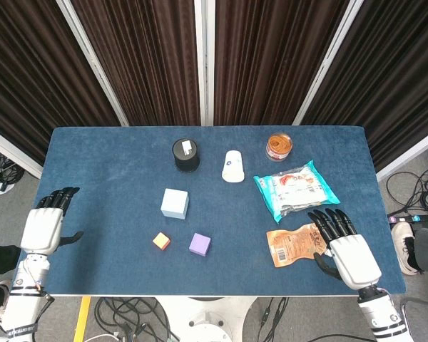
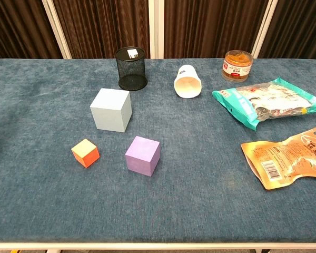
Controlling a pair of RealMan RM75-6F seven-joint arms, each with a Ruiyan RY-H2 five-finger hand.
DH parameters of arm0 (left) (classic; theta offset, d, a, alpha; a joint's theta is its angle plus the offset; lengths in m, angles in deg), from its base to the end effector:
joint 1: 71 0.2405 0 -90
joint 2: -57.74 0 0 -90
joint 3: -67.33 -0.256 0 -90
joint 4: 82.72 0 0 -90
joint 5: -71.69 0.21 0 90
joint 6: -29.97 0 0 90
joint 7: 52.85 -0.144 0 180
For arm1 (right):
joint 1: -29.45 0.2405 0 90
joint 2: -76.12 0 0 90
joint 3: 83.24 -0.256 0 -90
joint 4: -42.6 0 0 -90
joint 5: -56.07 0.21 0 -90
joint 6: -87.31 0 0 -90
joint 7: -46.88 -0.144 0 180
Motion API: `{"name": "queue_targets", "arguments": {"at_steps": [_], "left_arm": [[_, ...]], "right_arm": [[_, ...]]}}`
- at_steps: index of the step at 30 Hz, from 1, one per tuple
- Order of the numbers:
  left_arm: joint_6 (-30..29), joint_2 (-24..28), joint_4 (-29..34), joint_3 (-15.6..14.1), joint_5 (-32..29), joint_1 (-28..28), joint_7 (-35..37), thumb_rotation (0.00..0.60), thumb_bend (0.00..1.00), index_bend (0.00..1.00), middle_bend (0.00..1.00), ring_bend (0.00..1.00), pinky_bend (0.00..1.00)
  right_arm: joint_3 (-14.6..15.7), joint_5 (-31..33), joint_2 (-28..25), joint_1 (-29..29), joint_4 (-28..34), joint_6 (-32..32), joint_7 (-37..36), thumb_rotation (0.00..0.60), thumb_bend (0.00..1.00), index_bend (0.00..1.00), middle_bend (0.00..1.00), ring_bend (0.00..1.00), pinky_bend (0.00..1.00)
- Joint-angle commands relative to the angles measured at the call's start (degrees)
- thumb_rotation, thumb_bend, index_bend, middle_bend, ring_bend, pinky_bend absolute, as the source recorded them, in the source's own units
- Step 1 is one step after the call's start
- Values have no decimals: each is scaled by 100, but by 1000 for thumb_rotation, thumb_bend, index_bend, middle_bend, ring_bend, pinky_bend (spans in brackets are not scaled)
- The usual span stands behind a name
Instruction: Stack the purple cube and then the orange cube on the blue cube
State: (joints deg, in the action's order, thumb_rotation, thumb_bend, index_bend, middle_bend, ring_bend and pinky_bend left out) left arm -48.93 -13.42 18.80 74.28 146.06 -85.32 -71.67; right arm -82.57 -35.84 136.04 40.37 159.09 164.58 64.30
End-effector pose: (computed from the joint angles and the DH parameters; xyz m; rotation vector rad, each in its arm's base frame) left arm -0.2544 0.2344 0.1095 -1.4191 -0.9208 -0.8751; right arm -0.2025 -0.1795 0.1259 1.6863 -0.9199 0.9810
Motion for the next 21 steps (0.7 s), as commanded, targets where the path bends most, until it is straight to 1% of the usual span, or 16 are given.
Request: {"name": "queue_targets", "arguments": {"at_steps": [1,6,12,21], "left_arm": [[-20,15,18,-7,2,11,-3,600,86,205,273,185,252],[-21,65,85,-55,4,40,-6,600,86,205,273,185,251],[163,110,196,-166,25,-25,-170,600,86,205,273,185,251],[612,70,396,-405,457,-318,-476,600,86,205,273,185,252]], "right_arm": [[11,-29,1,-5,1,-3,-10,600,294,0,70,0,0],[29,-74,-21,-17,0,-8,-36,600,294,0,70,0,0],[-21,-46,-67,-24,20,27,-102,600,294,0,73,0,0],[8,-114,-174,-30,-24,4,-284,600,294,0,74,0,0]]}}
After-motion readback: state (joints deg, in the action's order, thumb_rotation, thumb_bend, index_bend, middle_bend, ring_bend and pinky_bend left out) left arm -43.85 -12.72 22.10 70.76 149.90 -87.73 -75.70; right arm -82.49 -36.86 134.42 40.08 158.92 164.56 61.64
